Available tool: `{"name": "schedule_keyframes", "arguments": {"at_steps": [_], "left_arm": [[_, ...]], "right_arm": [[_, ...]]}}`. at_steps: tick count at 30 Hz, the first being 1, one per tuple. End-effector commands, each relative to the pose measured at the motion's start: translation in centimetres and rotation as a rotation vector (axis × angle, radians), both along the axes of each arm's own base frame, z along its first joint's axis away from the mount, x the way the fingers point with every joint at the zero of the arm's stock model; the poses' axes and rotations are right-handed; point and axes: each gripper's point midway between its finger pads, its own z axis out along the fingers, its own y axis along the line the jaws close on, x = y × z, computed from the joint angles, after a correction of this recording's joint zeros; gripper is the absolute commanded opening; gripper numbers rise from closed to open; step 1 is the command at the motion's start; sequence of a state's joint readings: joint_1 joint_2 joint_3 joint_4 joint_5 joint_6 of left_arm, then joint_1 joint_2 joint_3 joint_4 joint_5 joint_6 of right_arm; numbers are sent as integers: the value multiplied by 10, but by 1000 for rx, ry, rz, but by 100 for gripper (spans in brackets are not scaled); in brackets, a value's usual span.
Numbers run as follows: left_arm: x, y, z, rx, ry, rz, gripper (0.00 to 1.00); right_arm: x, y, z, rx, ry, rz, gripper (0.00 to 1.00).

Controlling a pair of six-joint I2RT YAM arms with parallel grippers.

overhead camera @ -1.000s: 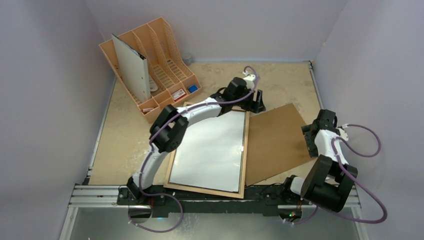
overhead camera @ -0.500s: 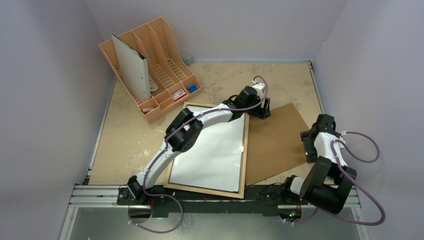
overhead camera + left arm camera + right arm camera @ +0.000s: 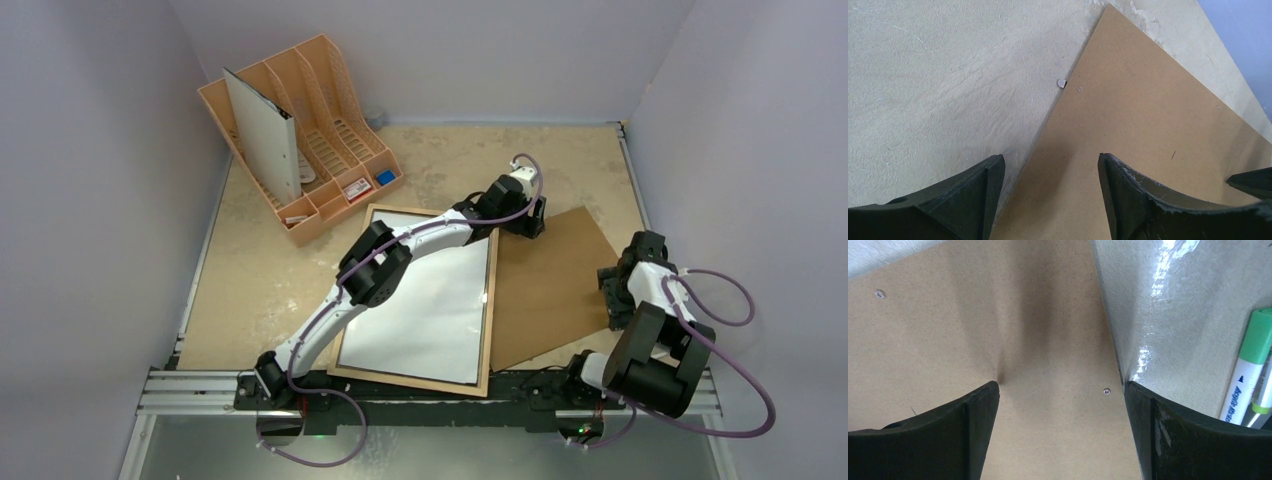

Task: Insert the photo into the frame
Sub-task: Move the photo frame item to the center of the board.

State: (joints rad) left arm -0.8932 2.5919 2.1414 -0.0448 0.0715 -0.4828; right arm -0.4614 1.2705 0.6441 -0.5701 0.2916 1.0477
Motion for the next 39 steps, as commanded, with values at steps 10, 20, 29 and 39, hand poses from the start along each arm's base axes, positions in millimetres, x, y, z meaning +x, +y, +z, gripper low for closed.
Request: {"name": "schedule_keyframes", "arguments": {"at_steps": [10, 20, 29, 39], "left_arm": [[-12, 7, -27, 69, 69, -38, 72], [-23, 13, -37, 62, 160, -68, 65], [-27, 23, -39, 36, 215, -81, 60], [-40, 30, -47, 33, 281, -63, 57]], "right_arm": [[28, 16, -17, 96, -152, 92, 95], [110, 10, 37, -15, -535, 385, 90], [161, -5, 55, -114, -618, 622, 89], [200, -29, 69, -226, -603, 769, 88]]}}
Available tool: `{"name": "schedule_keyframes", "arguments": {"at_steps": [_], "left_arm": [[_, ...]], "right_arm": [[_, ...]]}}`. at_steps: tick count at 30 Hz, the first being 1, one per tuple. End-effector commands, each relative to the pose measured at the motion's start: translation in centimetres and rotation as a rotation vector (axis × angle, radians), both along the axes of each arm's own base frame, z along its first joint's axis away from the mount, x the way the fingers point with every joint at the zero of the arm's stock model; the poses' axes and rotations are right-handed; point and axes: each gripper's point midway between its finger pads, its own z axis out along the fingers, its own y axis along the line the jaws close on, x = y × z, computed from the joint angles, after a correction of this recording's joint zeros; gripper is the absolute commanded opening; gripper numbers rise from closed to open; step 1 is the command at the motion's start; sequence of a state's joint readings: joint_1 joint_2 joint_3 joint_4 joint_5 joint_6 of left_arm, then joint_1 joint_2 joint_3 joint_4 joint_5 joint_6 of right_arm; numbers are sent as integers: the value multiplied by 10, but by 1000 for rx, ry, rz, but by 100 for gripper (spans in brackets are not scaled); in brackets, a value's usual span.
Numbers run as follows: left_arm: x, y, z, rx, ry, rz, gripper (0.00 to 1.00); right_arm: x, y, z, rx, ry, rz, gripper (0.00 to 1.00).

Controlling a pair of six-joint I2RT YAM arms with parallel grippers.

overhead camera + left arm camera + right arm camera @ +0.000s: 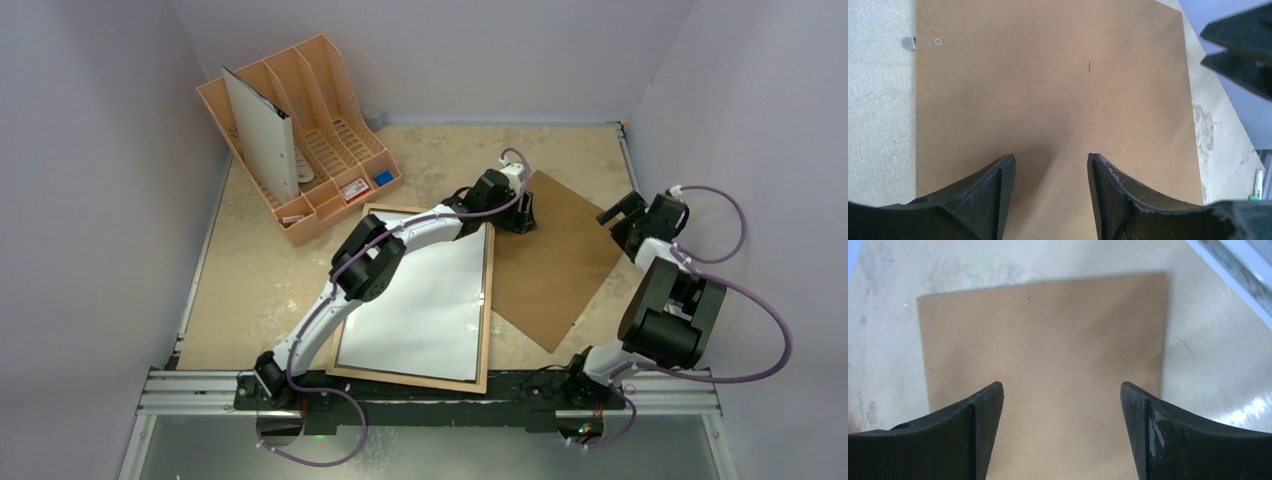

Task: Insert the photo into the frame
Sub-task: Move the photo frame item to the center of the board, then pick up the photo frame item at the center of the board.

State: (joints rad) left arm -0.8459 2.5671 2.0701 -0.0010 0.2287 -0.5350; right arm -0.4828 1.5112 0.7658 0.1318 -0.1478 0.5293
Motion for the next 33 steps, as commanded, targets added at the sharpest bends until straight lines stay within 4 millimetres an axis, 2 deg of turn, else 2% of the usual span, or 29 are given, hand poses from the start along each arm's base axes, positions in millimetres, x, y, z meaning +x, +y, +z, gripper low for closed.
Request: {"name": "schedule_keyframes", "arguments": {"at_steps": [1, 3, 6, 9, 14, 18, 23, 28, 33], "left_arm": [[-37, 20, -45, 107, 185, -5, 57], [-40, 22, -44, 102, 195, 2, 57], [-40, 28, -44, 107, 203, 31, 57], [-34, 33, -42, 133, 171, 59, 59], [-4, 44, -35, 232, 52, 135, 68], [24, 53, -29, 279, -43, 217, 73], [48, 51, -32, 281, -106, 258, 76], [52, 46, -44, 288, -132, 250, 76], [52, 52, -56, 326, -136, 261, 76]], "right_arm": [[32, -4, 25, -74, -96, 111, 88], [37, -8, 22, -82, -94, 117, 87], [36, -24, 23, -117, -48, 32, 86], [22, -38, 28, -163, 5, -89, 88], [-13, -44, 22, -164, 97, -252, 93], [-33, -28, 13, -97, 111, -271, 95], [-46, 5, 5, 16, 76, -207, 95], [-63, 31, -12, 93, 100, -140, 95], [-68, 48, -22, 150, 100, -91, 95]]}}
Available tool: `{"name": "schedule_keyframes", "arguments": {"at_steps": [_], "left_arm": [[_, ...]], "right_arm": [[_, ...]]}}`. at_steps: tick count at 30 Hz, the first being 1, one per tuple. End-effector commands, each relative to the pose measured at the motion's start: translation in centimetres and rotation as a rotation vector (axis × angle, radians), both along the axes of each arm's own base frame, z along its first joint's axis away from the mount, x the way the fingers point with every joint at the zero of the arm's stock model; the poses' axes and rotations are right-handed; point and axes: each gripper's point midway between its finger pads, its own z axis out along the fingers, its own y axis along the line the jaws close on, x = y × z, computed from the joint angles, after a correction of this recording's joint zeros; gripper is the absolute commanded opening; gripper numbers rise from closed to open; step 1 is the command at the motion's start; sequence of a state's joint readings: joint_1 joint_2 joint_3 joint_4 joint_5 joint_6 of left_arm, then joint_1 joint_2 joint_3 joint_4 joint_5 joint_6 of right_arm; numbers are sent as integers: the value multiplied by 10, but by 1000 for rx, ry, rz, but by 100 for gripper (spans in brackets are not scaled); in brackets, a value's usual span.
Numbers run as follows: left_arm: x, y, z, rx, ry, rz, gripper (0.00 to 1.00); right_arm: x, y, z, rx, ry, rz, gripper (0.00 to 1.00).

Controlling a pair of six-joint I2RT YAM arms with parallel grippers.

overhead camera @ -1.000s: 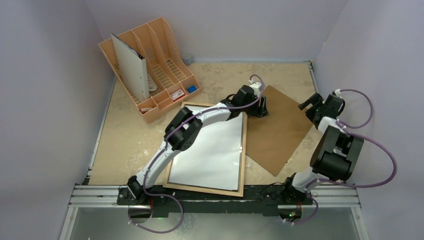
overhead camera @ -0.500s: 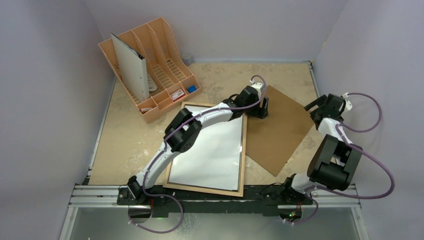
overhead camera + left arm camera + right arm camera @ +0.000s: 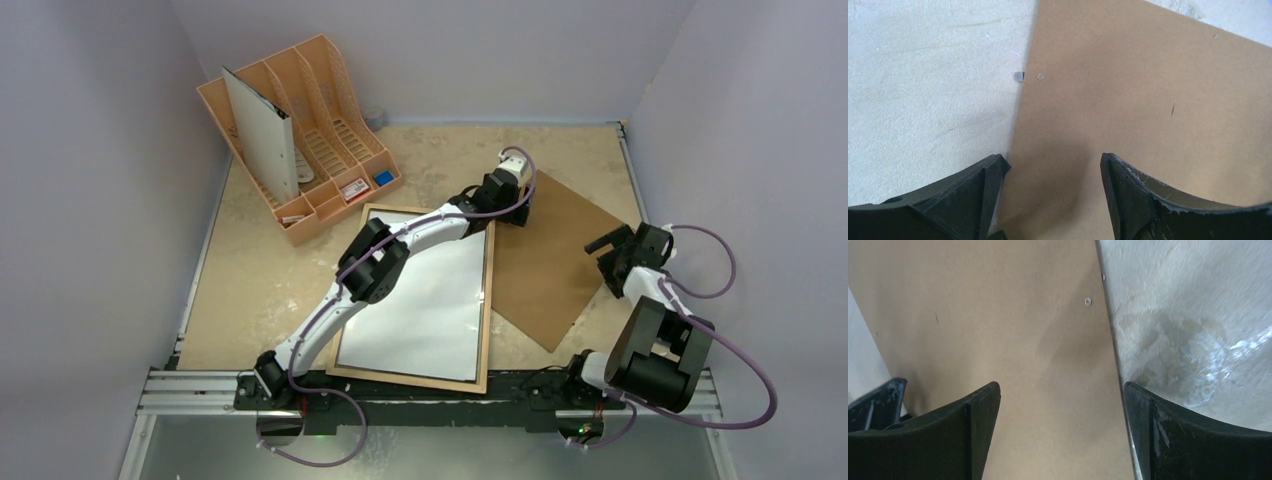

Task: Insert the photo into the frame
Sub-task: Pick up the photo frame item at the center of the board.

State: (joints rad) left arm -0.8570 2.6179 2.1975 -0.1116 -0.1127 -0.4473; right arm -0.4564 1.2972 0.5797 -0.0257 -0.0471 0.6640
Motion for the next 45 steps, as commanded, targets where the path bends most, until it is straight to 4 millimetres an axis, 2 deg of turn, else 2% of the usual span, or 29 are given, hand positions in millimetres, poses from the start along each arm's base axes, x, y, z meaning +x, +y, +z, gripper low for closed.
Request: {"name": "schedule_keyframes", "arguments": {"at_steps": [1, 7, 12, 15, 19, 24, 28, 33, 36, 42, 45], "left_arm": [[0, 24, -52, 131, 51, 19, 75], [-14, 16, -55, 98, 105, -37, 73], [-36, -4, -50, 13, 182, -153, 69], [-47, -14, -42, -48, 216, -210, 67], [-52, -20, -33, -84, 230, -238, 66], [-57, -28, -18, -136, 234, -281, 65], [-66, -41, -5, -218, 239, -349, 65], [-73, -51, -3, -279, 250, -409, 65], [-78, -52, -9, -290, 265, -430, 65], [-83, -50, -16, -291, 284, -434, 65], [-83, -48, -17, -286, 285, -424, 65]], "right_arm": [[0, 19, 0, 76, -30, 50, 95], [10, 36, -3, 159, -71, 124, 94], [25, 46, 2, 193, -149, 206, 91], [37, 46, 13, 179, -206, 250, 90], [49, 48, 29, 164, -269, 303, 89], [66, 48, 63, 127, -390, 362, 86], [81, 40, 95, 58, -475, 379, 85], [107, 26, 125, -34, -543, 415, 85], [118, 23, 132, -60, -566, 451, 84], [127, 23, 139, -86, -598, 499, 84], [130, 19, 135, -96, -577, 500, 84]]}}
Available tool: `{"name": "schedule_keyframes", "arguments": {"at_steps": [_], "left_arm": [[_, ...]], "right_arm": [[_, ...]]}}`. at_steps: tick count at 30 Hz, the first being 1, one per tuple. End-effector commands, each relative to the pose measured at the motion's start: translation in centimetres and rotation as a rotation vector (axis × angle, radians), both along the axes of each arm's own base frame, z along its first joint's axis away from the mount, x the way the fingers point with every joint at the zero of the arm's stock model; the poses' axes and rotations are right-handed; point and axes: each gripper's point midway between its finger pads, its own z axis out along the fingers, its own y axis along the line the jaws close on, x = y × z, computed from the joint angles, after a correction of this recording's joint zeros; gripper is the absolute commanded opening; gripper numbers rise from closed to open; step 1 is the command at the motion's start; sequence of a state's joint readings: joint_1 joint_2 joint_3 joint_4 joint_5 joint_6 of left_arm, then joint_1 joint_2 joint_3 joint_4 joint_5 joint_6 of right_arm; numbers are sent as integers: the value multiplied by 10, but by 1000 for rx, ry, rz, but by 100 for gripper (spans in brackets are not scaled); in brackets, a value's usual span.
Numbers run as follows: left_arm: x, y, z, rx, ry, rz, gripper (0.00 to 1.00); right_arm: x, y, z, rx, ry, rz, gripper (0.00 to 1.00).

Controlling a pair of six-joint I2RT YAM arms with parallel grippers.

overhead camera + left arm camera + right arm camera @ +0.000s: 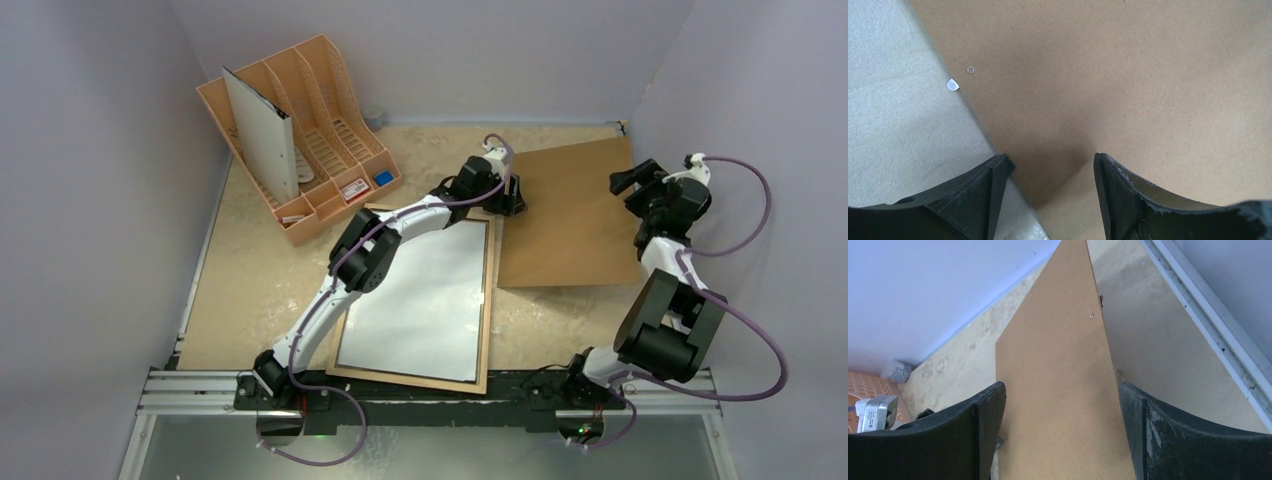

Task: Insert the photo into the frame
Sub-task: Pick up the photo frame item at the center of the board, then place the photo frame item at the center of the board.

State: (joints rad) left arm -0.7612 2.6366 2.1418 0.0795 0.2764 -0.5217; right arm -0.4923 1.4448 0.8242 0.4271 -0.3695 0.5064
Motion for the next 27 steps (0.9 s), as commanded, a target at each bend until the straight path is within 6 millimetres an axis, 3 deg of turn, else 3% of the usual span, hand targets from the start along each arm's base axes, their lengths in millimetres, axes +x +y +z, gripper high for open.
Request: {"name": "schedule_keyframes", "arguments": {"at_steps": [1, 7, 11, 21, 27], "left_arm": [[-86, -39, -25, -33, 156, -225, 65], [-85, -29, -27, -5, 162, -186, 64], [-89, -29, -15, -21, 194, -182, 64], [-97, -46, 60, -199, 223, -219, 63], [-97, -44, 99, -245, 168, -239, 63]], "right_arm": [[7, 42, 0, 62, 6, 200, 84], [9, 34, -6, 46, 33, 165, 84], [4, 35, -10, 57, 45, 157, 84], [-2, 36, -24, 92, 71, 129, 84], [-6, 34, -37, 114, 91, 96, 84]]}}
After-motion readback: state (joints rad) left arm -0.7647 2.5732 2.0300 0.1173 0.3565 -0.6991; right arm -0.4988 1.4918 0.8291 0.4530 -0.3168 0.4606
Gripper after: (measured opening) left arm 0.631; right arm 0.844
